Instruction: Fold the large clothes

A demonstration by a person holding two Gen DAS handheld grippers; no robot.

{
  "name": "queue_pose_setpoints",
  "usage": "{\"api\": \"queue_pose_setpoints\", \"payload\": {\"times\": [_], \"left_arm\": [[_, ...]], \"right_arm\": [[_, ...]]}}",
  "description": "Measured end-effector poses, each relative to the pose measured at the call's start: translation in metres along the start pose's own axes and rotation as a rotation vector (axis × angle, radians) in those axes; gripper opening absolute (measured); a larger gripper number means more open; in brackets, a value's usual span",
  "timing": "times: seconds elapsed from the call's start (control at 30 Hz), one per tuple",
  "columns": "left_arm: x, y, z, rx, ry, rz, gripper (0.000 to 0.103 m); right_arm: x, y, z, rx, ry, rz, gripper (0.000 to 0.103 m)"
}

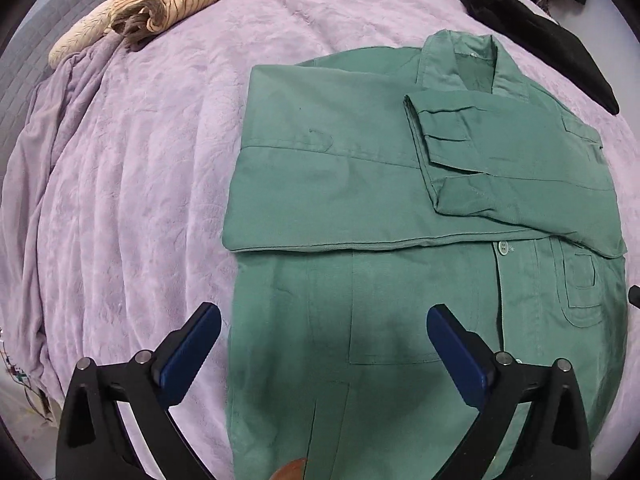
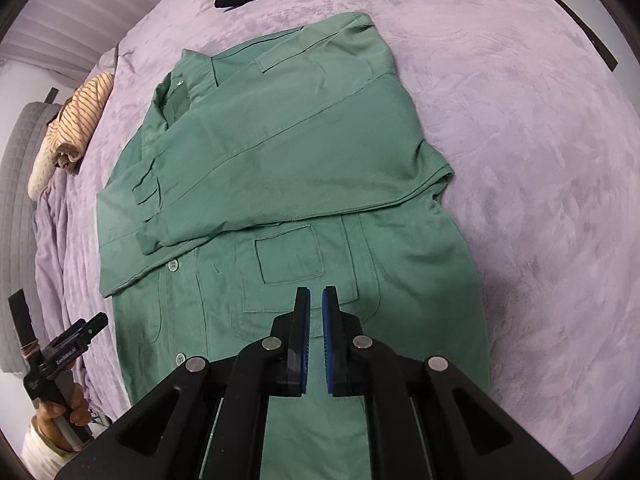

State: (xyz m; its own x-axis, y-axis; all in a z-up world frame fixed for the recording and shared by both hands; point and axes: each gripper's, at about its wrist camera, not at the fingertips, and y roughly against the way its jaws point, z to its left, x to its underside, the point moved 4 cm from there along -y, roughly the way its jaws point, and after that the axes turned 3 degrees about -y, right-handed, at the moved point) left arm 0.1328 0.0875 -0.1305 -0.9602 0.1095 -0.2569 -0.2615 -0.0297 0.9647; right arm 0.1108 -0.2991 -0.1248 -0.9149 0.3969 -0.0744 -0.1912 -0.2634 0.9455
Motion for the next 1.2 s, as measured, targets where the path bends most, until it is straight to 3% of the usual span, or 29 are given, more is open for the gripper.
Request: {"api": "queue_pose_setpoints", "payload": {"times": [0.17,0.23,0.27,0.3,0.43,0.57,0.63,0.7,0.83,1.0,1.2], "left_arm": [[0.008,0.009,0.007,0.041,0.032,0.017,0.103],[0.010,0.013,0.007,0.039,0.032,0.023,0.103],[0.011,0.013,0.008,0.045,0.035,0.029,0.103],[0.011,0.013,0.009,0.058,0.040,0.034,0.103],[0.017,0.012,0.009,0.041,0.047,0.069,0.103],[0.023,0.022,0.004,0.038,0.012,0.054,0.103],[0.026,0.026,0.000,0.037,-0.004,0.053,0.103],[0.030,0.028,-0.003,0.040,-0.011,0.060,0.103],[0.035,0.030,-0.007,0.044,-0.017,0.071,0.103],[0.038,0.031,-0.012,0.042,-0.035,0.083,0.103],[0.040,0.026,-0.013,-0.030,-0.035,0.091,0.103]], "right_arm": [[0.005,0.007,0.017,-0.004,0.020,0.001,0.010],[0.006,0.011,0.023,0.001,0.032,-0.003,0.035],[0.007,0.014,0.026,0.005,0.041,-0.008,0.063],[0.008,0.018,0.030,0.007,0.052,-0.019,0.076],[0.012,0.033,0.046,0.019,0.105,-0.051,0.077],[0.017,0.043,0.054,0.021,0.129,-0.075,0.082],[0.019,0.049,0.055,0.020,0.130,-0.094,0.088],[0.022,0.053,0.055,0.011,0.119,-0.113,0.103],[0.025,0.055,0.051,-0.004,0.103,-0.119,0.103],[0.033,0.048,0.047,-0.003,0.100,-0.067,0.103],[0.040,0.038,0.039,0.002,0.097,-0.015,0.103]]}}
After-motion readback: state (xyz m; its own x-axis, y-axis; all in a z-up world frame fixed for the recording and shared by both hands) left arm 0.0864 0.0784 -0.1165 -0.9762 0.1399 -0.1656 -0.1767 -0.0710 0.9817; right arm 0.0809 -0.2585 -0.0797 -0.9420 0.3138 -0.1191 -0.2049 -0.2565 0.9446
